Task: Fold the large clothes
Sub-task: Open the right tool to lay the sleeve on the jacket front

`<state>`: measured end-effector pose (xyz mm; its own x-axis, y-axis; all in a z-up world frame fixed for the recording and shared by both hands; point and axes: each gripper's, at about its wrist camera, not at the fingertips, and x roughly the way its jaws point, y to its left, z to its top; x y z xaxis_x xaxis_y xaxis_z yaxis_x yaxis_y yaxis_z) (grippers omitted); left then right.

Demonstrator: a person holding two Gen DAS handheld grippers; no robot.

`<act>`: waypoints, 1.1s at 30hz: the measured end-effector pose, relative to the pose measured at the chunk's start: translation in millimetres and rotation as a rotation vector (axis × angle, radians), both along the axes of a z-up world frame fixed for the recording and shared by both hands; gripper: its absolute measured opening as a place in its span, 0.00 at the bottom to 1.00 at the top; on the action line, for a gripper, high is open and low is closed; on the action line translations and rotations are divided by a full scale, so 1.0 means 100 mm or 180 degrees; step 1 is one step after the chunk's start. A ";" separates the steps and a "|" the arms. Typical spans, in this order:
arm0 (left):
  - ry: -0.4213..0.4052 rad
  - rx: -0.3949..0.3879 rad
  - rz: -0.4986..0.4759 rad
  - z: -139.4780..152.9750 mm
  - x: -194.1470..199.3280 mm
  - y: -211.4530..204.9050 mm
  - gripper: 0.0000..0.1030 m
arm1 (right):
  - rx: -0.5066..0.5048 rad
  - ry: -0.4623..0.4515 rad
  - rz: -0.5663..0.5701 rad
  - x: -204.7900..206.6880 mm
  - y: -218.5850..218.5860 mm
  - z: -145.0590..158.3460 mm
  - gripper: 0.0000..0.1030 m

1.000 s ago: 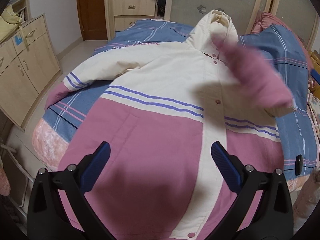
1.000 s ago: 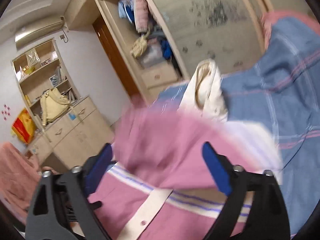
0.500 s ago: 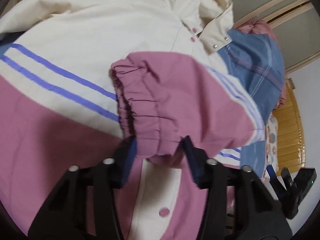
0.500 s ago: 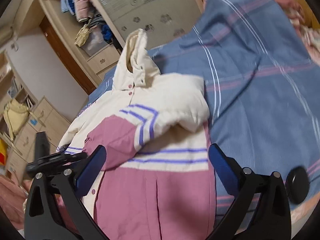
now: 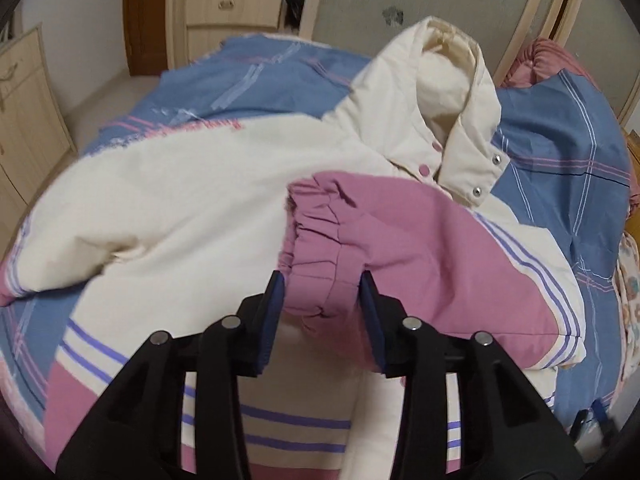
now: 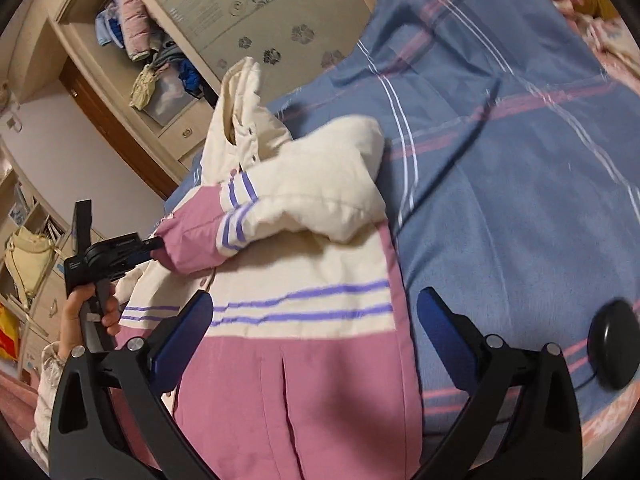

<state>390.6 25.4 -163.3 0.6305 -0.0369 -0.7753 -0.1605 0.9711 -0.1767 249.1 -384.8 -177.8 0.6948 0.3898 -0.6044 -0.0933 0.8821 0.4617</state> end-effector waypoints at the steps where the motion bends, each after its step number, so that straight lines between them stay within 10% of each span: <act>1: -0.0083 0.0102 0.0083 0.06 -0.07 0.04 0.39 | -0.0034 -0.0122 0.0043 0.08 0.02 0.06 0.84; 5: -0.0313 0.0242 0.0238 0.24 -0.21 0.16 0.39 | -0.0179 -0.0244 0.0042 0.58 0.15 0.16 0.49; 13: 0.0349 0.0271 -0.0280 -0.37 0.15 -0.35 0.33 | -0.0384 0.0636 -0.0040 1.27 0.35 -0.63 0.42; 17: 0.0464 0.0313 -0.0155 -0.59 0.36 -0.28 0.22 | -0.0293 0.0558 -0.0056 1.18 0.15 -0.81 0.17; 20: 0.0407 0.0270 -0.0149 -0.49 0.39 -0.26 0.21 | -0.0324 0.0533 -0.0001 1.17 0.16 -0.70 0.20; 24: -0.0046 0.0292 -0.0190 -0.17 0.22 -0.28 0.38 | -0.0640 -0.0040 0.0021 0.90 0.31 -0.24 0.69; 33: 0.0300 0.0365 -0.0141 -0.48 0.46 -0.30 0.38 | -0.0450 0.0514 0.0156 0.86 0.50 -0.33 0.52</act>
